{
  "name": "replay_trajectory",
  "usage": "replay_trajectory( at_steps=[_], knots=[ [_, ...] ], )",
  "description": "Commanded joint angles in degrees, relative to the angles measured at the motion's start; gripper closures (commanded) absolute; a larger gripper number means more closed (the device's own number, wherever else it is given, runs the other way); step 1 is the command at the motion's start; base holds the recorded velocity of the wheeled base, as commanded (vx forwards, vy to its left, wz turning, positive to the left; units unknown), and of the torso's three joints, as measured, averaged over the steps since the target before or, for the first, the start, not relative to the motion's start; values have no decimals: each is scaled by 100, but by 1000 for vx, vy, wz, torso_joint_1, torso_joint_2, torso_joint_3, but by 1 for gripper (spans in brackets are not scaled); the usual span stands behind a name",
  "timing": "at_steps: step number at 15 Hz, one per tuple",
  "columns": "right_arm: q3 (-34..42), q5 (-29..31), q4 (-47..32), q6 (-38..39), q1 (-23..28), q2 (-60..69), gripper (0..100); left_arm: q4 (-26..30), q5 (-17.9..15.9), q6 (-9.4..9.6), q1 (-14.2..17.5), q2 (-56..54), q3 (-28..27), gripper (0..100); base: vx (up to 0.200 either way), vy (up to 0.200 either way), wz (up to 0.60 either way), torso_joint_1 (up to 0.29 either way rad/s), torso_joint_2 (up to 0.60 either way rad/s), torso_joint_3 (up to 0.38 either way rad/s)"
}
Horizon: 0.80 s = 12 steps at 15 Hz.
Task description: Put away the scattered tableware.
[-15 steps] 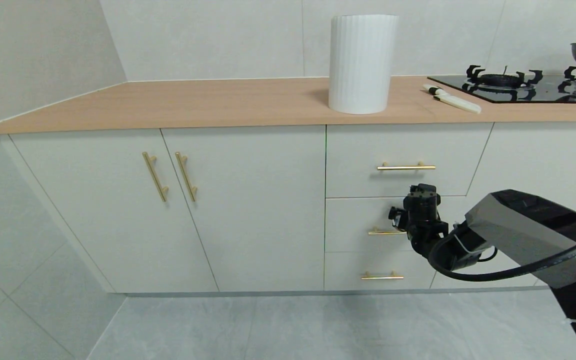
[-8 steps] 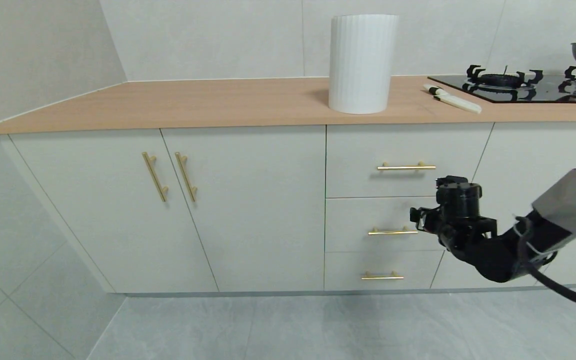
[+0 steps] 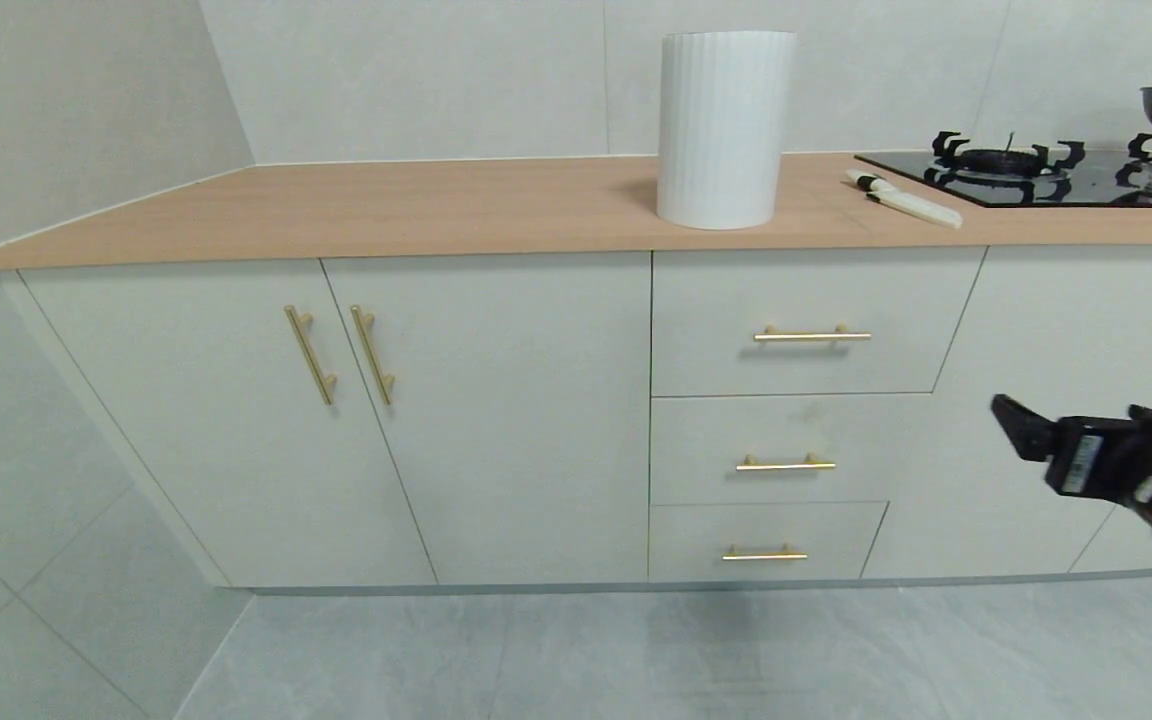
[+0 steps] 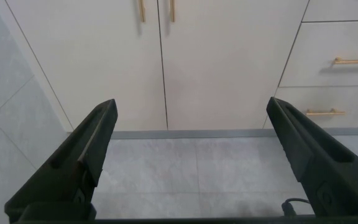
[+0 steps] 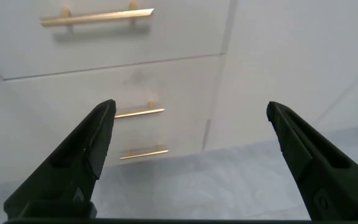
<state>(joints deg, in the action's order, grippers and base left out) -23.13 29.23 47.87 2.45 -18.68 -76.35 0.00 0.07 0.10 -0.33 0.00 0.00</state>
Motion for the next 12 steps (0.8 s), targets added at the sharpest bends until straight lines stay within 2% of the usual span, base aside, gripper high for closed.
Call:
replay_trajectory(
  at_steps=[1, 3, 7, 11, 12],
  knots=[
    [1161, 170, -463, -799, 22, 2889, 0, 0, 1, -1, -2, 0, 0, 0, 0, 0, 0, 0, 0, 0],
    [1249, 39, -1553, -992, 813, 4216, 0, 0, 1, -1, -2, 0, 0, 0, 0, 0, 0, 0, 0, 0],
    [1161, -322, -3249, -1185, 1446, 6299, 0, 0, 1, -1, -2, 0, 0, 0, 0, 0, 0, 0, 0, 0],
    [1179, -471, -3864, -1212, 1736, 7301, 0, 0, 1, -1, -2, 0, 0, 0, 0, 0, 0, 0, 0, 0],
    [1196, -682, -4093, -1282, 1859, 7635, 0, 0, 1, -1, -2, 0, 0, 0, 0, 0, 0, 0, 0, 0]
  ],
)
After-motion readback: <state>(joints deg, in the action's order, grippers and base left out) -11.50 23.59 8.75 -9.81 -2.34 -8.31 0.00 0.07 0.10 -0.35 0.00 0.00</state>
